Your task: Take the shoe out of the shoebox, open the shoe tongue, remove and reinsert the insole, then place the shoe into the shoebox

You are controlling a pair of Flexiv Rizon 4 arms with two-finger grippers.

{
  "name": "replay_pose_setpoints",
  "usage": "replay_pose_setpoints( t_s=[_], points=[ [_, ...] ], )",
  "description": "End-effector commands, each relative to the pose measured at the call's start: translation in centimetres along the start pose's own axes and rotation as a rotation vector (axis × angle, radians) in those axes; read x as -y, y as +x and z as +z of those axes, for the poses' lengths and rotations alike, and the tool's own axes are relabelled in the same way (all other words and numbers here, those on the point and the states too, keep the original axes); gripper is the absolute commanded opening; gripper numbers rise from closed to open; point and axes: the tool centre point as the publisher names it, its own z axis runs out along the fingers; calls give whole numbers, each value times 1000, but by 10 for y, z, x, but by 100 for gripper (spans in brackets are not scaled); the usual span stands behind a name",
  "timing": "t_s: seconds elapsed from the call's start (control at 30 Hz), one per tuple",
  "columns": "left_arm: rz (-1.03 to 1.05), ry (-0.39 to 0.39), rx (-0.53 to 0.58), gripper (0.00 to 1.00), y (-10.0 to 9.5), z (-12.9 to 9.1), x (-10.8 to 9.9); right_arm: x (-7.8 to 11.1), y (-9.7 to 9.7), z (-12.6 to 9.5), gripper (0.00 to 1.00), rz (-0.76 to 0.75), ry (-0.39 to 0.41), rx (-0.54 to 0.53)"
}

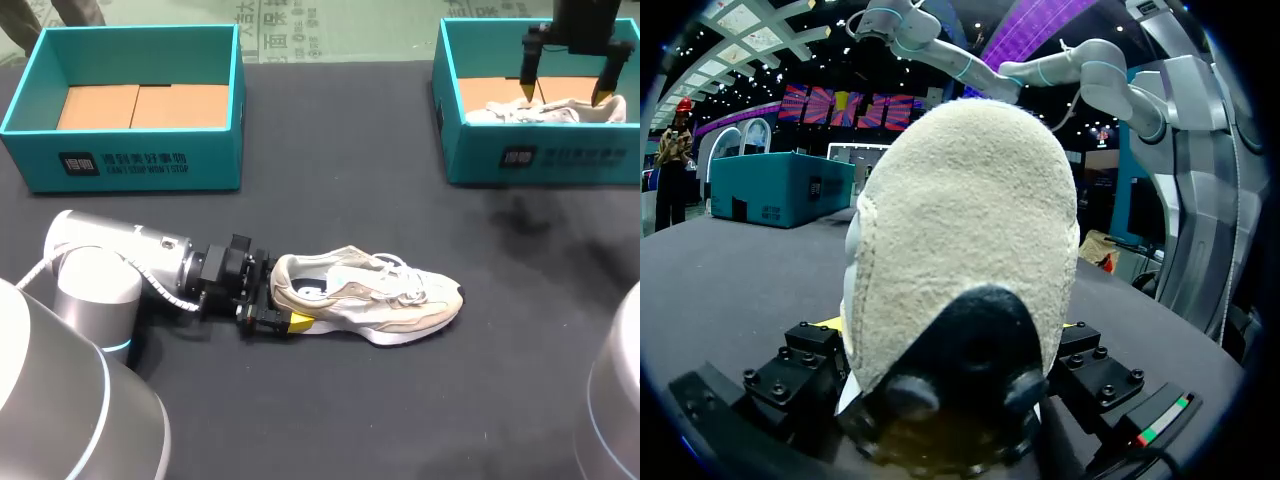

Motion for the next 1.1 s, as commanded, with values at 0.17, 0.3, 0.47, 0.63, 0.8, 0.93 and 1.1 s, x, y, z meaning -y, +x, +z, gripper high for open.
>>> replay_pose_setpoints(
  t_s=[0.17,0.3,0.47,0.63,0.8,0.93,1.1],
  points=[
    [-1,-1,0,0,-3,0,-4,12,15,0,100,-7,23,-4],
    [-1,-1,0,0,-3,0,-4,48,45,-2,100,-22,-3,18],
    [-1,-1,0,0,-3,0,-4,94,70,-5,100,14,-18,46],
    [-1,-1,0,0,-3,0,-4,135,96,-3,100,34,-38,10],
    [-1,-1,0,0,-3,0,-4,151,109,4,100,47,-6,-15],
    [-1,-1,0,0,-3,0,-4,151,109,4,100,47,-6,-15],
    [-1,-1,0,0,-3,0,-4,151,109,4,100,47,-6,-15]
  ],
)
